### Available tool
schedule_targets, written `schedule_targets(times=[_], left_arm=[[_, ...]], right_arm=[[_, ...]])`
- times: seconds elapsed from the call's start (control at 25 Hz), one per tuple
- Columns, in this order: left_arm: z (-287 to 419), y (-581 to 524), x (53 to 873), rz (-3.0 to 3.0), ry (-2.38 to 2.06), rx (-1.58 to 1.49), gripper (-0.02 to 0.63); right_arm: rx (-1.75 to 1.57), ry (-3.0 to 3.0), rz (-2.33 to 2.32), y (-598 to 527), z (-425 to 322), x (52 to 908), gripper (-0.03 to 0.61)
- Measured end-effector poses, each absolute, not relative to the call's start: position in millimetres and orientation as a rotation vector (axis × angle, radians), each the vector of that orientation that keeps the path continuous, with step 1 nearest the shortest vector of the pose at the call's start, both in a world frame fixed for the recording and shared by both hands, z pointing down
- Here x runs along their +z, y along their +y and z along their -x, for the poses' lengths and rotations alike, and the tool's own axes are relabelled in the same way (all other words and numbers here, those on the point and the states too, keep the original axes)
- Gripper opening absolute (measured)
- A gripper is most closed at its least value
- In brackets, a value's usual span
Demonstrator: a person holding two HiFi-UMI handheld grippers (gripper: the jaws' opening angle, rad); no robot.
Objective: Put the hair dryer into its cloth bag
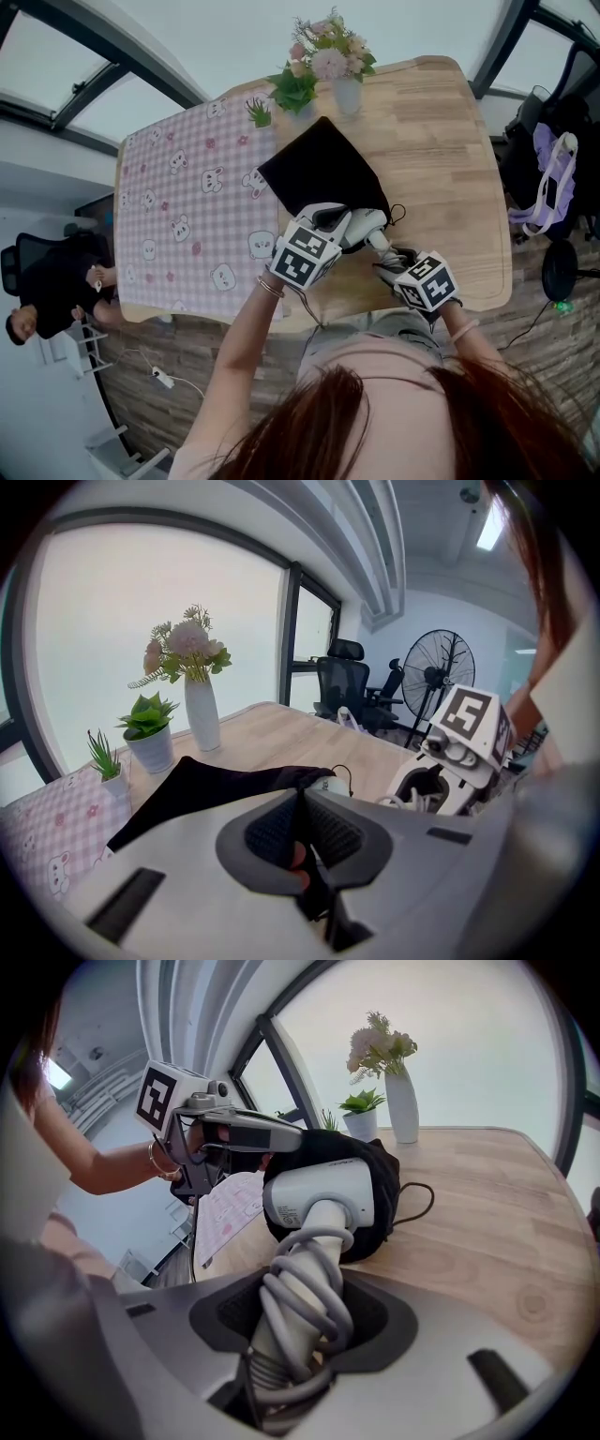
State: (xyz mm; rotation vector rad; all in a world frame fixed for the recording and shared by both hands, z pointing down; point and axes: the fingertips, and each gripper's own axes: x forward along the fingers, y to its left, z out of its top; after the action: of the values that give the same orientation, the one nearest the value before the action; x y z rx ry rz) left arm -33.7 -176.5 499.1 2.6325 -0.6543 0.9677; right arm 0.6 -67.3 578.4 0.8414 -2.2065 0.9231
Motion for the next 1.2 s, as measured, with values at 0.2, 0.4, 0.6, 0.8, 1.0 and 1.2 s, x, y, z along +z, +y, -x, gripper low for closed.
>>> schedule_targets(times=[0.2, 0.4, 0.6, 0.8, 1.0, 1.2], left_arm=[[37.4, -178.2, 498.4, -2.623, -0.666, 0.959, 0.025], [39.1, -178.0, 497.1, -2.62, -0.675, 0.956, 0.025], [39.1, -177.6, 495.9, -2.614, -0.683, 0.94, 0.025], [40.3, -176.8, 495.0, -2.609, -0.69, 0.938, 0.025], [40.7, -175.5, 494.5, -2.611, -0.704, 0.926, 0.025], [42.4, -173.3, 495.7, -2.602, -0.71, 0.931, 0.025]], right_arm=[[0.93, -2.197, -0.836, -75.2, 2.6, 580.7, 0.207], [0.934, -2.196, -0.835, -83.1, 5.8, 581.9, 0.207], [0.939, -2.19, -0.851, -91.0, 9.3, 583.8, 0.207], [0.95, -2.19, -0.863, -100.0, 12.8, 584.1, 0.207], [0.972, -2.185, -0.89, -108.3, 14.8, 585.7, 0.207], [0.989, -2.182, -0.906, -114.8, 17.3, 586.5, 0.208]])
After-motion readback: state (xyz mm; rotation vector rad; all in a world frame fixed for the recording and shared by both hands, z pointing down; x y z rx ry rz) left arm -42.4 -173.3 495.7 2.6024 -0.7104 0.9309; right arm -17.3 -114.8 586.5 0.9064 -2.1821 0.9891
